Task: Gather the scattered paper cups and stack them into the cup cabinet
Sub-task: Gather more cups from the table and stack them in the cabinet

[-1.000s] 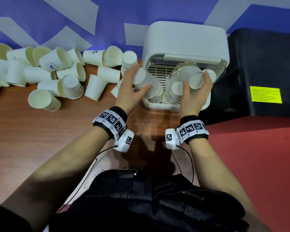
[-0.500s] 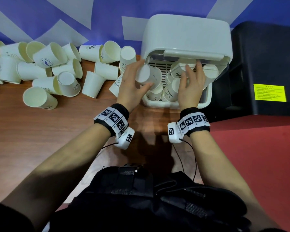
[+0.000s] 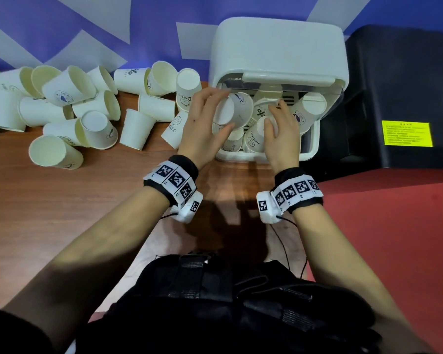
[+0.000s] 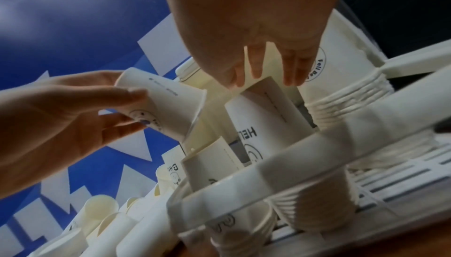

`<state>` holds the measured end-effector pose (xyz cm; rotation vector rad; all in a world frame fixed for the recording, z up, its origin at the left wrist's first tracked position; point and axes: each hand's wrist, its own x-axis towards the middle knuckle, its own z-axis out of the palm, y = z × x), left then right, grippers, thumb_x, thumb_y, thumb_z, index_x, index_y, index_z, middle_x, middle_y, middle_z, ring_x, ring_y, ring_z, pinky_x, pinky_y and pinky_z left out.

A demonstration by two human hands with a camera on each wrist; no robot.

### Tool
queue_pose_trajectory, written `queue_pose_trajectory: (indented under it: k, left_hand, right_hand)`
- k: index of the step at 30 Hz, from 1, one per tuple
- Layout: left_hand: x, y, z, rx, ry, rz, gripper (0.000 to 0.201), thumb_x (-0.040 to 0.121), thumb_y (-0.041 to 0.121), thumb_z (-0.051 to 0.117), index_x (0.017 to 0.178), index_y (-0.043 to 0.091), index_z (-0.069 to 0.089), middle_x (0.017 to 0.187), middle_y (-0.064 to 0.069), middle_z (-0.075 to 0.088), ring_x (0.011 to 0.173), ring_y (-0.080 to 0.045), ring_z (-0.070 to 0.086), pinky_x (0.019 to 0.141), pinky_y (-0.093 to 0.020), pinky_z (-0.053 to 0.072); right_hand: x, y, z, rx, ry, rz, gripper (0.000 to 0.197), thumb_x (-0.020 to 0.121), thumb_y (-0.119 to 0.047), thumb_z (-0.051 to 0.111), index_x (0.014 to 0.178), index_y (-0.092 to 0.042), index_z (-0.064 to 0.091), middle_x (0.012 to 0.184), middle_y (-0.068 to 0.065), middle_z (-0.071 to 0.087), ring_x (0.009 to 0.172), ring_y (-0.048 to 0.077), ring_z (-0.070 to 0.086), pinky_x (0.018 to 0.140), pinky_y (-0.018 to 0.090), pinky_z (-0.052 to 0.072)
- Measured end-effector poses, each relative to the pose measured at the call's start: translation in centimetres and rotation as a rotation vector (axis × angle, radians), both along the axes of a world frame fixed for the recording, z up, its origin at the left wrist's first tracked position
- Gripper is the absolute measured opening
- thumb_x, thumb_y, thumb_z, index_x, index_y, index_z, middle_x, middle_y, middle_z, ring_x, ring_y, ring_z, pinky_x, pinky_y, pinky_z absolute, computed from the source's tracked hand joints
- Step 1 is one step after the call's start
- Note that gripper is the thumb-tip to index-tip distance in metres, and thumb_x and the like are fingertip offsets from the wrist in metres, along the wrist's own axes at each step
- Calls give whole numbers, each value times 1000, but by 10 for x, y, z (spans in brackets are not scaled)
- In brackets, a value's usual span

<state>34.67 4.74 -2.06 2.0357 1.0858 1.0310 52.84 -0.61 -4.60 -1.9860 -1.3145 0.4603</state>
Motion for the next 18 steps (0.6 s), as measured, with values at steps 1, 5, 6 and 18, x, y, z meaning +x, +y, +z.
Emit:
queue_pose_trajectory:
  k: [1, 5, 6, 18]
  left_hand:
    - [1, 0, 0, 29, 16, -20, 50, 84, 14, 68, 130, 6, 51, 128, -13, 44, 121, -13, 39, 106, -18, 31]
    - [7, 5, -5, 173, 115, -88, 41, 88, 12, 63, 128, 6, 55, 127, -18, 48, 121, -27, 43, 104, -34, 38]
    - [9, 7, -6, 203, 137, -98, 40, 88, 10, 62, 128, 6, 56, 127, -18, 48, 120, -27, 43, 105, -33, 37]
    - [21, 16, -29, 171, 316, -148, 45, 85, 7, 57, 130, 8, 54, 130, -21, 49, 120, -32, 47, 90, -36, 48]
  right_hand:
    - [-2, -5, 0, 33, -8, 5, 37, 98, -19, 42, 133, -12, 53, 151, 7, 37, 139, 24, 31, 117, 35, 19]
    - [-7, -23, 0, 110, -10, -13, 37, 98, -15, 43, 134, -11, 51, 148, 7, 41, 138, 23, 32, 114, 24, 18]
    - [-7, -26, -1, 116, -4, -28, 37, 98, -15, 43, 134, -10, 51, 147, 8, 41, 138, 23, 32, 113, 22, 18]
    - [-3, -43, -3, 217, 52, -65, 34, 97, -9, 46, 130, -3, 52, 131, 10, 53, 125, 16, 43, 109, 22, 31]
